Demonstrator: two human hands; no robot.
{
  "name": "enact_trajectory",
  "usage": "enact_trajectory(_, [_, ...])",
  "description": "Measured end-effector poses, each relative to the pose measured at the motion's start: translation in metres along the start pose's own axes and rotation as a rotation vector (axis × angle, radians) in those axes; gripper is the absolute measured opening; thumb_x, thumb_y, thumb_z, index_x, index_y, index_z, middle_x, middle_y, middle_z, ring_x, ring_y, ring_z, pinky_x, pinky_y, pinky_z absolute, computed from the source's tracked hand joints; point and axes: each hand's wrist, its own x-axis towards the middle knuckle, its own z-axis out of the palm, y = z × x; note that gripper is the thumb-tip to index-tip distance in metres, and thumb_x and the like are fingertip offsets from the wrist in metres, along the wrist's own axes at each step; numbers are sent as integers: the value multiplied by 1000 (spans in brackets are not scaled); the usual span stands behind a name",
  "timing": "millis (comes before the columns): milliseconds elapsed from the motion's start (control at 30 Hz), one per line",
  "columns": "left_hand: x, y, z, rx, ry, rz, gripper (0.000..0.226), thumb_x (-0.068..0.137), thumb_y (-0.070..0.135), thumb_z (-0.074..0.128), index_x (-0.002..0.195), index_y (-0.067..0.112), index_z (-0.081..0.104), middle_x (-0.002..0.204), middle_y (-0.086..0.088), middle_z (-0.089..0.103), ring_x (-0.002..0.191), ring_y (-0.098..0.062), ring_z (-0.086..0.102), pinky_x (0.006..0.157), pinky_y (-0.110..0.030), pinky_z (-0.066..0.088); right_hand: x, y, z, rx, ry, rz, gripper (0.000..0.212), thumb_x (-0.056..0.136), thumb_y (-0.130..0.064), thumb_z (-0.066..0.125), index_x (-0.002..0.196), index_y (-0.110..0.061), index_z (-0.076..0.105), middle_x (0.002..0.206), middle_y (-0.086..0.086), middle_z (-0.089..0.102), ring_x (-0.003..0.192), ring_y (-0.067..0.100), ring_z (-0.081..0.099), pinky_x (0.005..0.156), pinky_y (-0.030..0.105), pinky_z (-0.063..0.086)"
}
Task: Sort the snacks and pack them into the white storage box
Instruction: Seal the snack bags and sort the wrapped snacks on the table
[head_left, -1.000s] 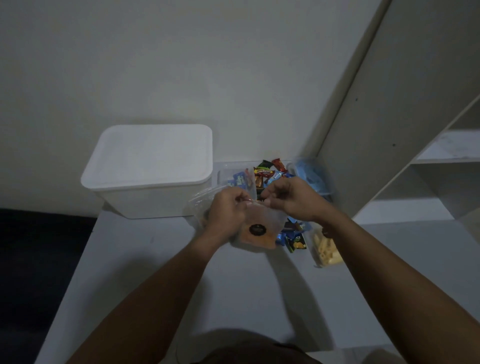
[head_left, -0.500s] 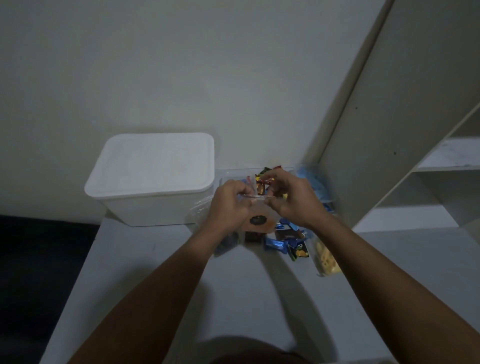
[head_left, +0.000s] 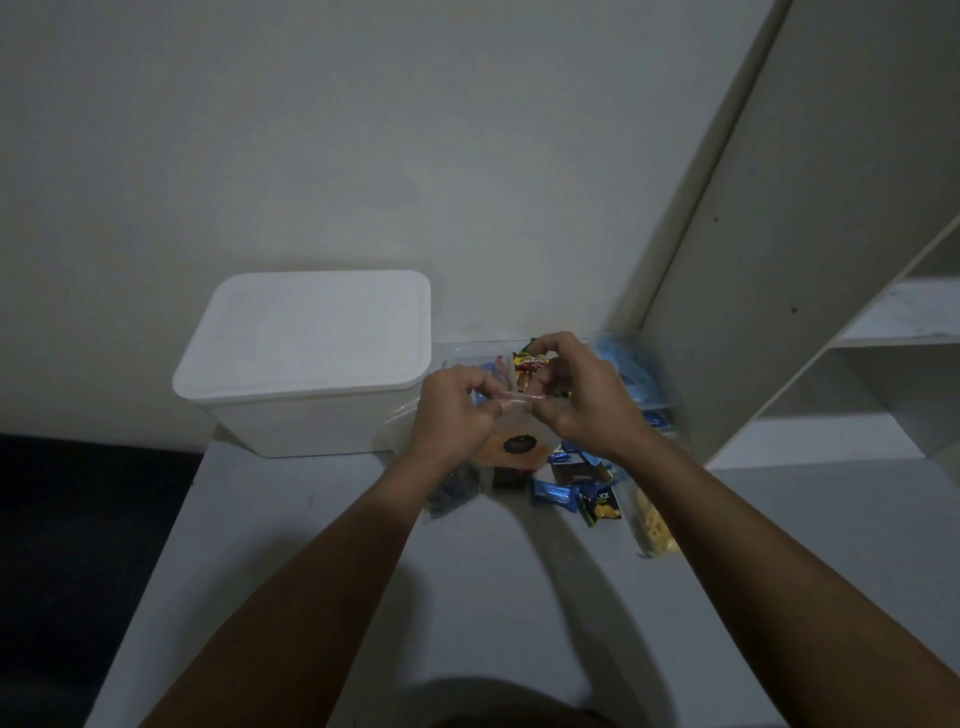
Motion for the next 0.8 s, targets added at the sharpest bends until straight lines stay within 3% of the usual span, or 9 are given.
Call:
enact_trajectory(200, [-4, 12, -3, -86, -77, 11, 9, 73, 15, 81, 80, 19, 75, 77, 5, 69, 76, -4, 62, 76, -18, 47, 1, -4, 1, -77, -8, -34, 44, 81, -4, 69, 101, -29, 40, 78, -6, 64, 73, 17, 63, 68, 45, 53])
enact_trajectory(333, [-4, 9, -2, -50, -8, 20, 13, 73, 12, 80, 73, 22, 72, 76, 5, 67, 79, -12, 63, 76, -26, 49, 0, -3, 1, -29, 6, -9, 44, 81, -10, 73, 100, -28, 38, 80, -3, 64, 74, 18, 64, 69, 45, 54])
enact_trajectory(467, [-2, 4, -4, -70, 61, -19, 13, 75, 9, 77, 71, 20, 72, 71, 7, 67, 70, -1, 60, 69, -18, 46, -3, 2, -4, 8, 20, 24, 46, 80, -6, 74, 98, -30, 40, 80, -4, 62, 75, 12, 63, 69, 32, 54])
enact_trajectory(533, [-1, 2, -6, -81, 50, -30, 12, 76, 9, 77, 73, 19, 73, 71, 8, 68, 70, 0, 61, 69, -16, 46, -4, 2, -6, -16, 32, 25, 44, 80, 2, 71, 94, -27, 42, 78, -1, 61, 70, 4, 58, 62, 20, 48])
enact_trajectory(633, [1, 1, -7, -139, -6, -22, 12, 76, 10, 77, 76, 20, 73, 80, 2, 71, 79, -12, 64, 76, -26, 51, -5, 0, -7, -106, 24, 17, 40, 78, 10, 63, 87, -22, 42, 76, 2, 59, 64, 5, 53, 51, 30, 40])
enact_trajectory(733, [2, 1, -5, -140, -63, -3, 17, 71, 11, 81, 84, 20, 74, 89, 1, 72, 86, -16, 65, 79, -28, 53, -3, 0, -7, -118, 13, 10, 35, 82, 5, 64, 86, -22, 42, 74, -1, 60, 65, 9, 55, 55, 33, 43])
enact_trajectory(800, [2, 2, -3, -133, -42, 1, 12, 73, 9, 80, 81, 17, 75, 80, 3, 71, 78, -13, 64, 77, -29, 51, -2, -2, -6, -63, 6, 1, 36, 83, -1, 69, 88, -23, 41, 76, -2, 62, 71, 13, 60, 61, 31, 49])
